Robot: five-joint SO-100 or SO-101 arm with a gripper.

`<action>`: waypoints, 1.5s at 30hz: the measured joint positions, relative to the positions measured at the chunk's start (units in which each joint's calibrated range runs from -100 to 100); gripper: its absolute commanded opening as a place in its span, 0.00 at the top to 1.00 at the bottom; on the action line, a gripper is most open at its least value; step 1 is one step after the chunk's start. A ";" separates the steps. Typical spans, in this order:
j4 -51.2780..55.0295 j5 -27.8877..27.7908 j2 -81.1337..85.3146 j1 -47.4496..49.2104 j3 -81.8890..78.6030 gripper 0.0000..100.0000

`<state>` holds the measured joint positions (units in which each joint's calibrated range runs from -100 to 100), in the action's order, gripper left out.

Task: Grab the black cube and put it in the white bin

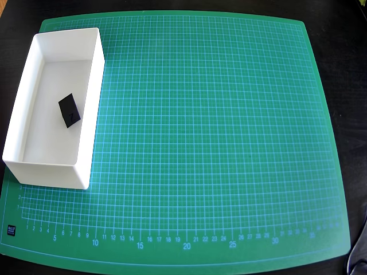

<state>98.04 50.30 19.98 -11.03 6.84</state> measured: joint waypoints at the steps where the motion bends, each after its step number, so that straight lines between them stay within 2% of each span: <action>1: 0.00 0.00 2.89 0.00 -4.07 0.84; 5: -3.16 0.26 15.39 -0.35 -19.83 0.84; 10: -14.33 0.37 30.53 0.26 -39.02 0.84; 17: -34.30 0.47 55.53 9.16 -70.98 0.84; 21: -38.05 0.53 71.26 10.12 -87.19 0.84; 25: -37.63 0.79 78.57 10.29 -94.07 0.84; 35: -35.32 7.39 78.57 10.38 -101.13 0.84; 45: -34.64 6.38 78.66 10.38 -104.48 0.84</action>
<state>63.40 56.69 98.64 -0.65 -97.65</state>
